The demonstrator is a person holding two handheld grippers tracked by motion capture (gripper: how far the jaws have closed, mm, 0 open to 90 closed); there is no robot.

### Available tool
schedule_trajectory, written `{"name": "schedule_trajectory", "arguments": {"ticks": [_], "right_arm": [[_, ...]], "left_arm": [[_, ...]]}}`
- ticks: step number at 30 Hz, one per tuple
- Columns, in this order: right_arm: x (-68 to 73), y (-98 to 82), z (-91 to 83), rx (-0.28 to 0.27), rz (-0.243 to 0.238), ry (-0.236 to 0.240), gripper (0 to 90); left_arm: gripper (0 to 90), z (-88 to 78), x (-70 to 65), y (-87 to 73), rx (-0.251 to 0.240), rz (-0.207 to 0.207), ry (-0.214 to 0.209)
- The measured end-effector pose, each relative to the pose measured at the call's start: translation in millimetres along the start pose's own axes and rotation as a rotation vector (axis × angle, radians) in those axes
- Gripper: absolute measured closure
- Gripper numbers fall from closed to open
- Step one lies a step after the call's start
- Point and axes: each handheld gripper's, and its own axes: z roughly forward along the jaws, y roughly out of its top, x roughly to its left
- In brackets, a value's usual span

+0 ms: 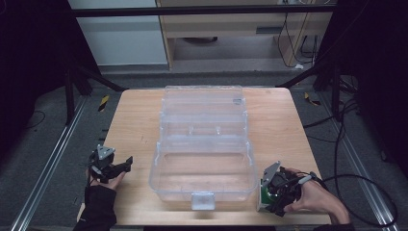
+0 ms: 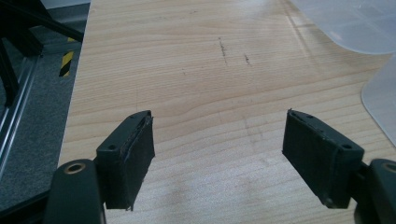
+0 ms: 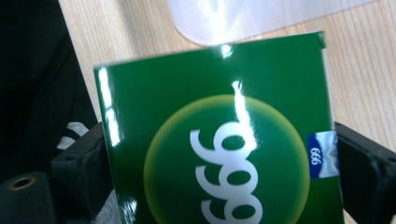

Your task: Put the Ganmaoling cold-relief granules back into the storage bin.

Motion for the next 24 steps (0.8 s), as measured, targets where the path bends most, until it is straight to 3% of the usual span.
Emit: {"name": "schedule_trajectory", "arguments": {"ticks": [12, 24], "right_arm": [[-3.4, -5.6, -1.0, -0.026, 0.041, 0.006, 15.2], [-3.7, -7.4, -9.9, -0.058, 0.055, -0.028, 16.3]], "left_arm": [[24.5, 0.4, -0.5, -0.1, 0.004, 0.004, 0.0], [24.9, 0.8, -0.7, -0.1, 0.005, 0.005, 0.001]]}}
